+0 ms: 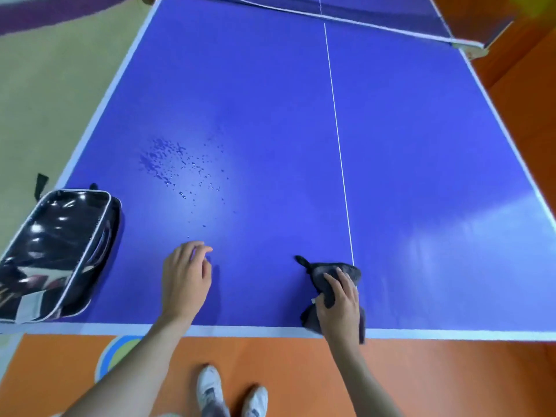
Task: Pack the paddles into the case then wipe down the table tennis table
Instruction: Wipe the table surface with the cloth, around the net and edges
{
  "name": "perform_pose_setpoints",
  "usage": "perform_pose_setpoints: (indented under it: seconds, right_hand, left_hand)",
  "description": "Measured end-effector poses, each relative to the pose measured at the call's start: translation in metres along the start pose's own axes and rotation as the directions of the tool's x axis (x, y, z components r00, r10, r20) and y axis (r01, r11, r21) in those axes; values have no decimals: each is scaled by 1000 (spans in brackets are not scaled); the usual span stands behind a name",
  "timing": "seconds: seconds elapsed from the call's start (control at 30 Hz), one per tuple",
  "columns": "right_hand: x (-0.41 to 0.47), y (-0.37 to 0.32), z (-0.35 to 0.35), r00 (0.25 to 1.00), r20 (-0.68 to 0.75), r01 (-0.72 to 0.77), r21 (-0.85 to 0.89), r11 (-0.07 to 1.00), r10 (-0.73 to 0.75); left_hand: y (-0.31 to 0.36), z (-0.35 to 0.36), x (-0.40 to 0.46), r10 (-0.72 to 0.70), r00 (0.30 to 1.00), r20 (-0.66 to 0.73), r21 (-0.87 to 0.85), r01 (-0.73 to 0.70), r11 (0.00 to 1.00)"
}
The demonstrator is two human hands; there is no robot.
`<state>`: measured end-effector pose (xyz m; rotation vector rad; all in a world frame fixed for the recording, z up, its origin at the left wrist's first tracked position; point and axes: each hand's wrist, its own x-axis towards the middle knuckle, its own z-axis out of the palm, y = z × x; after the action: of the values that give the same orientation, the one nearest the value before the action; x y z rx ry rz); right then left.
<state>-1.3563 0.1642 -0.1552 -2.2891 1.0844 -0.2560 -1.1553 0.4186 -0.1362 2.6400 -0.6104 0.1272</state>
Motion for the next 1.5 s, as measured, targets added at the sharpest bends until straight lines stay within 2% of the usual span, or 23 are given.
perform_pose_setpoints:
  seconds: [0.07, 0.23, 0.37, 0.53, 0.67, 0.73, 0.83, 0.93, 1.13, 1.27, 1.43, 1.5]
  right_hand:
    - [1, 13, 15, 989, -18, 142, -158, 977, -147]
    - [29, 29, 7, 972, 45, 233, -352, 907, -232]
    - [36, 35, 9, 967, 25, 243, -407, 881, -255]
    - [-3, 42, 10, 977, -6, 192, -423, 885, -215]
    - [-3, 51, -1, 957, 60, 269, -537, 800, -282]
    - [17, 50, -5, 956, 71, 278, -531, 801, -285]
    - [31, 36, 9, 981, -35, 154, -448, 881, -190]
    - [20, 13, 33, 986, -86, 88, -474, 876, -146]
    - [-15, -73, 100, 945, -2, 295, -431, 853, -328]
    - [-40, -128, 141, 905, 133, 425, -361, 830, -405]
    - [-31, -111, 127, 870, 179, 494, -333, 804, -460]
    - [-20, -89, 106, 889, 146, 457, -334, 824, -433]
  left_hand:
    - [-20, 12, 12, 91, 995, -28, 69, -89, 994]
    - [-42, 34, 25, 120, 993, 19, 179, -121, 976]
    - [-43, 39, 23, 104, 995, 5, 186, -103, 977]
    - [-42, 39, 24, 62, 998, 32, 203, -67, 977]
    - [-40, 36, 25, 30, 999, 28, 211, -35, 977]
    - [-39, 36, 25, 26, 999, 28, 215, -31, 976]
    - [-40, 38, 27, 43, 998, 37, 216, -50, 975]
    - [-41, 38, 26, 46, 998, 43, 217, -54, 975]
    - [-42, 40, 26, 39, 999, 30, 182, -44, 982]
    - [-44, 40, 26, 26, 999, 26, 158, -30, 987]
    - [-43, 38, 24, 8, 1000, 28, 170, -12, 985]
    - [-43, 38, 24, 1, 1000, 29, 178, -6, 984]
